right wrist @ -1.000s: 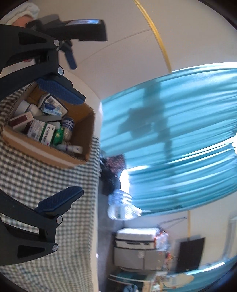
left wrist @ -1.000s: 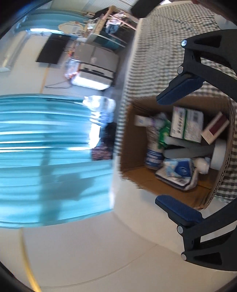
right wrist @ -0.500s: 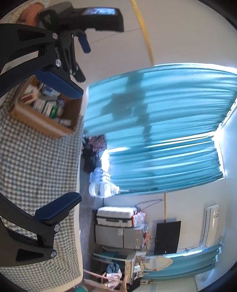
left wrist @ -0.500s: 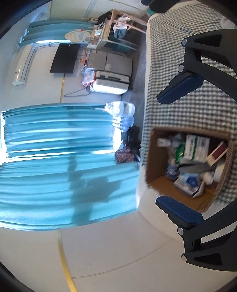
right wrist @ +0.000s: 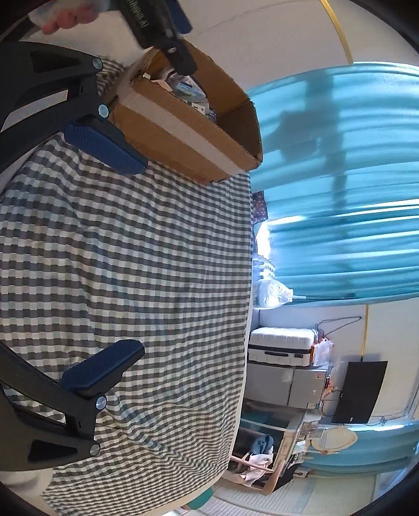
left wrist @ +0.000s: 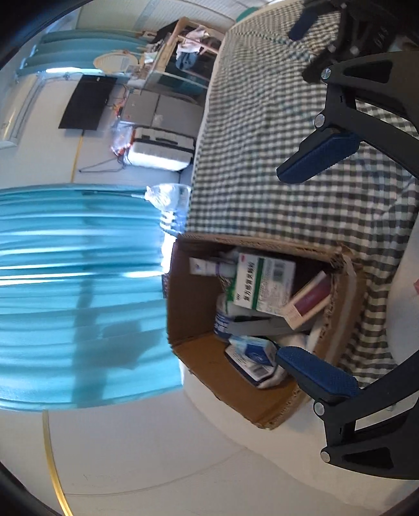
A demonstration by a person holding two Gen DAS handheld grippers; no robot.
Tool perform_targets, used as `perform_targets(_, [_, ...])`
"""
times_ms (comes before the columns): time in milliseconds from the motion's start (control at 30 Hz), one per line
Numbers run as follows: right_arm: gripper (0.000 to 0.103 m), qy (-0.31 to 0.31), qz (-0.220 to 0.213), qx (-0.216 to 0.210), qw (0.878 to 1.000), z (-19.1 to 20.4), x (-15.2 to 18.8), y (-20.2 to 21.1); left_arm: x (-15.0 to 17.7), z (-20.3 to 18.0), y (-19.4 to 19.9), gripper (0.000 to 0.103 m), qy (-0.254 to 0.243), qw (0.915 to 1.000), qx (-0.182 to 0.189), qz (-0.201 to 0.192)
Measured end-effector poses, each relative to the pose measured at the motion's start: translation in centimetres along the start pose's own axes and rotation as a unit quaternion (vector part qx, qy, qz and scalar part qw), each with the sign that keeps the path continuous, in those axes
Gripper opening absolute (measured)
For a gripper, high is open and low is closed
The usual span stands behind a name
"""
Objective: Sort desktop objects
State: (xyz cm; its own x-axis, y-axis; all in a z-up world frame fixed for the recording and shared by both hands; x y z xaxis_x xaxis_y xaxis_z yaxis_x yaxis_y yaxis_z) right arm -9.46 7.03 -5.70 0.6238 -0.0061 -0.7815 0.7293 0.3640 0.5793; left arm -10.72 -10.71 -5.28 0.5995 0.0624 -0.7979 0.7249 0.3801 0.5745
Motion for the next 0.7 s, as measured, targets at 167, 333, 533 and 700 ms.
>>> perform_targets(167, [0.103, 0.016, -0.018, 0.002, 1.0, 1.1, -1.2, 1.0, 0.2, -0.3, -0.1, 0.103, -0.013, 0.9999, -0.003, -0.006])
perform_targets(333, [0.103, 0.015, -0.011, 0.005, 1.0, 1.6, -1.3, 1.0, 0.3, -0.8, 0.5, 0.103, -0.022, 0.9997, 0.0, -0.014])
perform_targets(533, [0.103, 0.002, -0.009, 0.007, 1.0, 1.0, -1.1, 1.2, 0.5, -0.8, 0.9, 0.103, -0.024, 0.9996, -0.003, -0.011])
perform_targets(700, [0.103, 0.003, -0.009, 0.008, 1.0, 0.9, -0.8, 1.1, 0.4, -0.4, 1.1, 0.103, -0.022, 0.9997, -0.01, -0.007])
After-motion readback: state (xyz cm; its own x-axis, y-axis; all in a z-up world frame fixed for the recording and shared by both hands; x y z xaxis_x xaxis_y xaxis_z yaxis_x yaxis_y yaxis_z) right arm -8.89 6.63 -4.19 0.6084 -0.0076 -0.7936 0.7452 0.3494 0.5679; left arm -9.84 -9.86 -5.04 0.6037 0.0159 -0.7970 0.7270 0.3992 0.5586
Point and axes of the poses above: each gripper's, at about its wrist camera, not at the fingertips, and y roughly against the way its jaws point, z to its left, x to its underside, the point moved 7 cm from there along -y, roughly the way its jaws point, and after that the axes turned 15 degrees about -x, right-handed, at the moved point
